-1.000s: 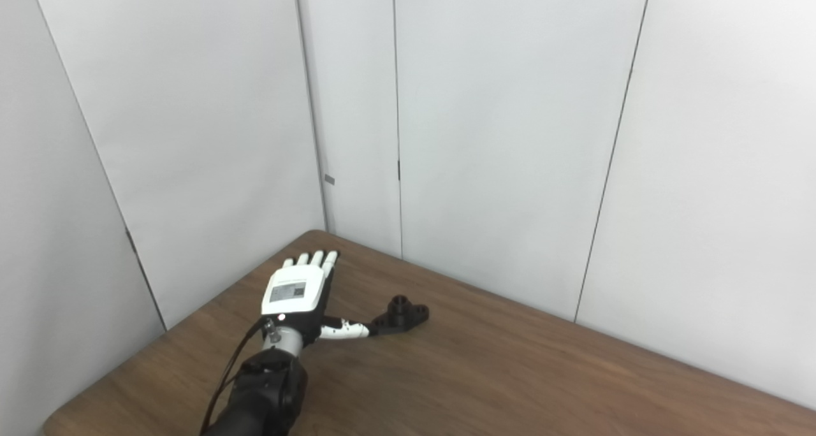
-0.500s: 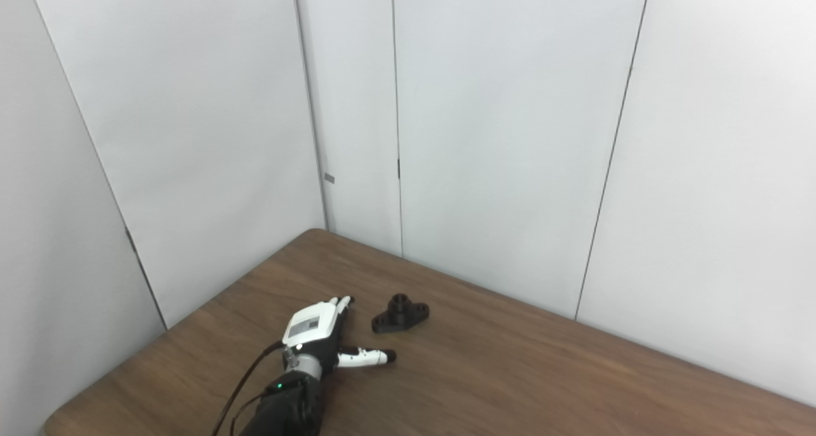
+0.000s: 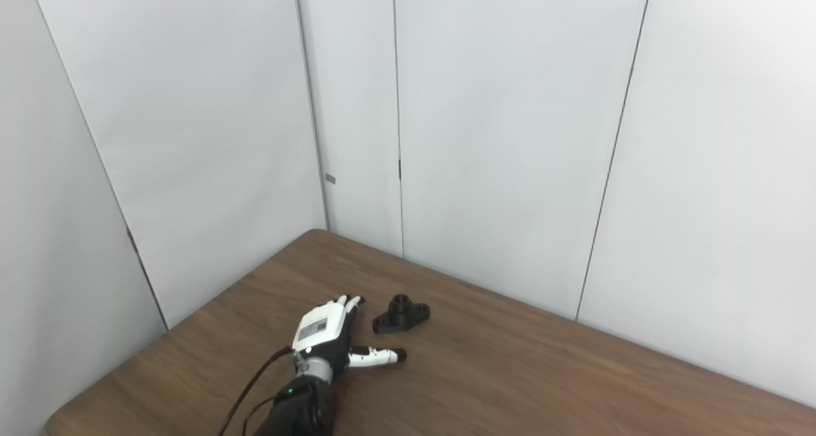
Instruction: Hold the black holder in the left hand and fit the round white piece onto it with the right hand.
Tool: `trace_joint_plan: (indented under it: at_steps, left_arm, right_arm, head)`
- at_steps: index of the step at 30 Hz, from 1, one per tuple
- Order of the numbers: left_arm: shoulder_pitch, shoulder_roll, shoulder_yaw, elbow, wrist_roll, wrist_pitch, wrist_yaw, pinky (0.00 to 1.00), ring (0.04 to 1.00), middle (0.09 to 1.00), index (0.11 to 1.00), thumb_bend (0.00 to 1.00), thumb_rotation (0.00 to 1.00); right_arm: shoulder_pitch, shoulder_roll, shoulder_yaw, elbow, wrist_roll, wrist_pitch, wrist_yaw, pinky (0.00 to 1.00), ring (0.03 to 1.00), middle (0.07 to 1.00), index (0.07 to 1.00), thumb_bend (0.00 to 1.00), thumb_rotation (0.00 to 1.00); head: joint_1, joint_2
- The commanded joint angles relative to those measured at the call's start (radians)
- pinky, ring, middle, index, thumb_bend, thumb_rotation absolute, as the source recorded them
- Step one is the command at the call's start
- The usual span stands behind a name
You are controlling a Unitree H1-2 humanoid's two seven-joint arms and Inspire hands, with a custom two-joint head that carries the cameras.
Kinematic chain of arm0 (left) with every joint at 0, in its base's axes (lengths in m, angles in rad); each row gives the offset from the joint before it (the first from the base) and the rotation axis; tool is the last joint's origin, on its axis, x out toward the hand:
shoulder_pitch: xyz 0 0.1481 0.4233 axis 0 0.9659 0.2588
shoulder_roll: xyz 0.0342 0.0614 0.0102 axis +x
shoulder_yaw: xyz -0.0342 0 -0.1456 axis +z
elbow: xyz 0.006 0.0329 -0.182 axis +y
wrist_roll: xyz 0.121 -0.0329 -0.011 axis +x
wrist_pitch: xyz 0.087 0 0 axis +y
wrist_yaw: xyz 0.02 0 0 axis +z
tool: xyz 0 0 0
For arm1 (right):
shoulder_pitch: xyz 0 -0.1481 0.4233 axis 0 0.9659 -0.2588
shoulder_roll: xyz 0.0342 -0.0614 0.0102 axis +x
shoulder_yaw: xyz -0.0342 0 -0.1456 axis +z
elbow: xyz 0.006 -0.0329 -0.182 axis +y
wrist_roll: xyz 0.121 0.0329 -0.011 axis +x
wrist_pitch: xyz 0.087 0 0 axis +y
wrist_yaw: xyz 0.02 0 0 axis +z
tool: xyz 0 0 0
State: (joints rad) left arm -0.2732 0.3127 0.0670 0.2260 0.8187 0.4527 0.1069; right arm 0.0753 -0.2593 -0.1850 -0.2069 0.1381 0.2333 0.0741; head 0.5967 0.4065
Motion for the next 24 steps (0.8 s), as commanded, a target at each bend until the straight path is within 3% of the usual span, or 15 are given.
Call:
trace_joint_plan:
  at_steps: [1,7,14,24]
  left_arm:
    - [-0.031,0.009,-0.014,0.004,-0.028,-0.012,0.019,1.00,1.000,1.000,0.919,1.00,0.51]
    - [-0.036,0.011,-0.036,0.018,-0.070,-0.013,0.060,1.00,1.000,1.000,0.888,1.00,0.45]
    - [-0.047,0.022,-0.067,0.038,-0.090,-0.006,0.080,1.00,1.000,1.000,0.863,1.00,0.48]
    - [-0.050,0.027,-0.075,0.080,-0.135,-0.029,0.130,1.00,1.000,1.000,0.864,1.00,0.48]
  right_arm:
    - [0.024,-0.003,0.000,-0.022,-0.017,0.044,-0.011,0.55,0.777,0.909,0.917,0.55,0.79]
    - [0.031,0.004,-0.005,-0.046,-0.015,0.063,-0.016,0.58,0.781,0.906,0.914,0.55,0.78]
    - [0.030,0.006,-0.007,-0.067,-0.008,0.091,-0.020,0.58,0.786,0.910,0.916,0.53,0.77]
    - [0.044,-0.002,-0.005,-0.063,-0.021,0.062,-0.016,0.56,0.789,0.912,0.913,0.52,0.78]
  head:
    - [-0.003,0.005]
    - [-0.014,0.014]
    - [-0.029,0.022]
    - [-0.048,0.029]
